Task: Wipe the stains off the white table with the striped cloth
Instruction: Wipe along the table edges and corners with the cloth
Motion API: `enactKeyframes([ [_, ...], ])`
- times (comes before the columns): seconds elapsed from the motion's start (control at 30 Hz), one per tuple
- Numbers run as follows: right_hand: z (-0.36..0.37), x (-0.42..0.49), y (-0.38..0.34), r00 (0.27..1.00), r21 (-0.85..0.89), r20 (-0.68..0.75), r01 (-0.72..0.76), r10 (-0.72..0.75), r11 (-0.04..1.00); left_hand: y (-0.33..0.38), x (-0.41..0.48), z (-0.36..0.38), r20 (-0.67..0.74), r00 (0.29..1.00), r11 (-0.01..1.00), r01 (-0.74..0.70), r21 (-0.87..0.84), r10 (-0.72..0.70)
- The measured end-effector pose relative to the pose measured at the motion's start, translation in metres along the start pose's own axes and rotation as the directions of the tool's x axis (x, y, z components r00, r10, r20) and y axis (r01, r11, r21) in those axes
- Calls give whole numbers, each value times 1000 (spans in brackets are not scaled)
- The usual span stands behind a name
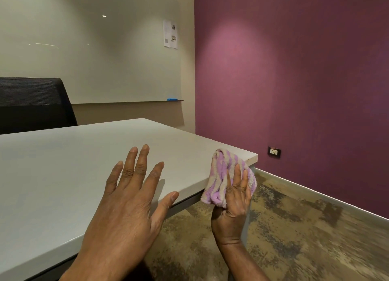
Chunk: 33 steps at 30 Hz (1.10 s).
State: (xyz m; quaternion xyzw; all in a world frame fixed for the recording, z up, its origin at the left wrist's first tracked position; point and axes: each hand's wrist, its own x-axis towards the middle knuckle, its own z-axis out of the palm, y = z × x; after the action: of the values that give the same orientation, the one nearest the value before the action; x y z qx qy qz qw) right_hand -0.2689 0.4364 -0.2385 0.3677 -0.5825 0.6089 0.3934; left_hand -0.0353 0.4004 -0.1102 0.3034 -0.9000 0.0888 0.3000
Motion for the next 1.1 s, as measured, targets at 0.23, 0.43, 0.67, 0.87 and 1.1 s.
enactKeyframes([
  [0.23, -3, 12, 26, 998, -72, -32, -47, 45, 996, 1, 3, -2, 45, 999, 999, -9, 35, 8],
  [0.43, -2, 19, 45, 997, -154, -49, -74, 67, 985, 2, 4, -3, 61, 998, 1000, -18, 24, 17],
  [0.67, -2, 30, 51, 993, -178, -54, -112, 104, 978, -2, 3, 0, 41, 998, 999, -42, 13, 41],
  [0.87, -4, 40, 58, 960, -155, -57, -281, 276, 947, -5, 2, 4, 9, 997, 997, -79, 22, 79],
  [1.1, -15, 75, 65, 866, -70, 14, -498, 500, 864, -5, 4, 6, 6, 998, 998, -62, -9, 62],
])
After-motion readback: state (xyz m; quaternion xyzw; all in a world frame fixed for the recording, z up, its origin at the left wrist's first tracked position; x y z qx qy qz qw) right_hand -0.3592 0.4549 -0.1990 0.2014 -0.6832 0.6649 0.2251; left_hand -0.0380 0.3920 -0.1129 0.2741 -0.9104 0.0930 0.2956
